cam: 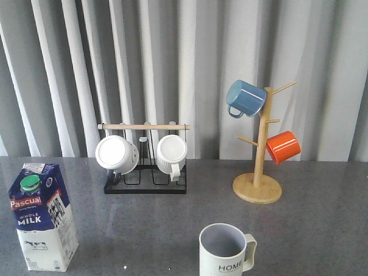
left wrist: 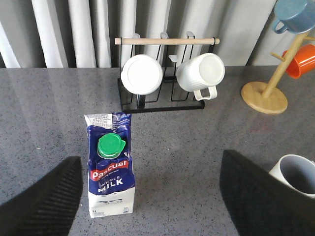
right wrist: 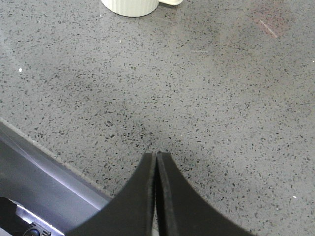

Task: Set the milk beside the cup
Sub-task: 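Lower the left gripper onto the milk carton top and grasp it, then lift the milk carton and carry it toward the white mug, then lower the milk carton upright onto the table beside the mug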

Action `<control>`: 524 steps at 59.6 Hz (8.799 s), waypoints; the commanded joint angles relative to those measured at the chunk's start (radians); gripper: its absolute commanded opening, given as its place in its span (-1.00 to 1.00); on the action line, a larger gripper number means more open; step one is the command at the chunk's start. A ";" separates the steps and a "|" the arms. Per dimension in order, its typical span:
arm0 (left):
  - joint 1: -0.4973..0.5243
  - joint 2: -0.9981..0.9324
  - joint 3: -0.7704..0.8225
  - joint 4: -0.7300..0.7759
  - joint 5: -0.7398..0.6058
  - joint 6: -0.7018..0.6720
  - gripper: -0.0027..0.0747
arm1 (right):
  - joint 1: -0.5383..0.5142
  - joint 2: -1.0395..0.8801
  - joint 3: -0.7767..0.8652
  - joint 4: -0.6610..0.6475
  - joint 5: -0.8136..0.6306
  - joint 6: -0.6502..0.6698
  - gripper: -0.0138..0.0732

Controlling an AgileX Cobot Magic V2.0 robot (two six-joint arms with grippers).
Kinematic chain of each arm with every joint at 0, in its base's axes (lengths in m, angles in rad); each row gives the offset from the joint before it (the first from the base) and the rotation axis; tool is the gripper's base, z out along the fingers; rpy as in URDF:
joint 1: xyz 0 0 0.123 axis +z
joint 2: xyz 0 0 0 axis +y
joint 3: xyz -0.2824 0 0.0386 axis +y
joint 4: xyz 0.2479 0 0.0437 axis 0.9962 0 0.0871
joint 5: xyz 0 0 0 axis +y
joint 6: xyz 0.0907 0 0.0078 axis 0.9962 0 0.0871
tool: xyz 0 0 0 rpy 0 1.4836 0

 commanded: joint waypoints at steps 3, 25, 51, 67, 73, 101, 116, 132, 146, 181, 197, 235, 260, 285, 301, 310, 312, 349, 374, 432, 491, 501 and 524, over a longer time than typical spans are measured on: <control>0.001 0.057 -0.048 -0.076 -0.065 0.000 0.51 | -0.001 0.000 -0.027 -0.004 -0.063 0.000 -0.70; 0.001 0.265 -0.258 -0.068 0.097 -0.055 0.44 | -0.001 0.000 -0.027 -0.001 -0.062 0.000 -0.70; 0.001 0.348 -0.348 0.076 0.200 -0.075 0.32 | -0.001 0.000 -0.027 -0.001 -0.059 0.000 -0.70; 0.001 0.348 -0.348 0.074 0.170 -0.077 0.32 | -0.001 0.000 -0.027 -0.001 -0.059 -0.001 -0.70; 0.001 0.348 -0.348 0.074 0.166 -0.077 0.32 | -0.001 0.000 -0.027 -0.001 -0.059 -0.001 -0.70; 0.001 0.348 -0.348 0.062 0.182 -0.087 0.47 | -0.001 0.000 -0.027 -0.001 -0.058 -0.001 -0.70; 0.001 0.348 -0.348 0.085 0.194 -0.106 0.72 | -0.001 0.000 -0.027 -0.001 -0.059 -0.001 -0.70; 0.001 0.372 -0.348 0.058 0.202 -0.106 0.67 | -0.001 0.000 -0.027 -0.001 -0.059 0.000 -0.70; 0.001 0.457 -0.348 0.058 0.243 -0.106 0.65 | -0.001 0.000 -0.027 -0.001 -0.058 0.000 -0.70; 0.001 0.561 -0.348 0.049 0.209 -0.103 0.64 | -0.001 0.000 -0.027 -0.004 -0.059 0.000 -0.70; 0.001 0.611 -0.348 0.036 0.202 -0.102 0.64 | -0.001 0.000 -0.027 -0.005 -0.059 -0.001 -0.70; 0.001 0.701 -0.348 0.033 0.241 -0.101 0.47 | -0.001 0.000 -0.027 -0.005 -0.059 -0.001 -0.70; 0.001 0.696 -0.348 0.024 0.219 -0.102 -0.51 | -0.001 0.000 -0.027 -0.005 -0.059 -0.001 -0.70; -0.005 0.666 -0.533 -0.346 0.246 -0.016 -0.74 | -0.001 0.000 -0.027 -0.005 -0.059 0.000 -0.70; -0.148 0.722 -0.862 -0.490 0.250 0.000 -0.72 | -0.001 0.000 -0.027 -0.005 -0.054 0.000 -0.70; -0.262 0.795 -0.973 -0.440 0.267 -0.050 -0.71 | -0.001 0.000 -0.027 -0.005 -0.052 0.000 -0.70; -0.290 0.803 -0.979 -0.407 0.267 -0.050 -0.71 | -0.001 0.000 -0.027 -0.005 -0.052 0.000 -0.70; -0.373 0.814 -0.946 -0.099 0.267 -0.185 -0.71 | -0.001 0.000 -0.027 -0.001 -0.037 -0.001 -0.70; -0.399 0.813 -0.691 -0.069 0.267 -0.185 -0.71 | -0.001 0.000 -0.027 -0.002 -0.037 -0.001 -0.70; -0.429 0.888 -0.613 -0.046 0.267 -0.203 -0.69 | -0.001 0.000 -0.027 -0.001 -0.035 0.003 -0.70; -0.429 0.904 -0.616 -0.075 0.267 -0.234 0.56 | -0.001 0.000 -0.027 -0.001 -0.036 0.003 -0.70; -0.429 0.884 -0.616 -0.071 0.267 -0.237 0.56 | -0.001 0.000 -0.027 -0.001 -0.036 0.003 -0.70; -0.429 0.803 -0.616 -0.073 0.267 -0.237 0.56 | -0.001 0.000 -0.027 -0.001 -0.036 0.003 -0.70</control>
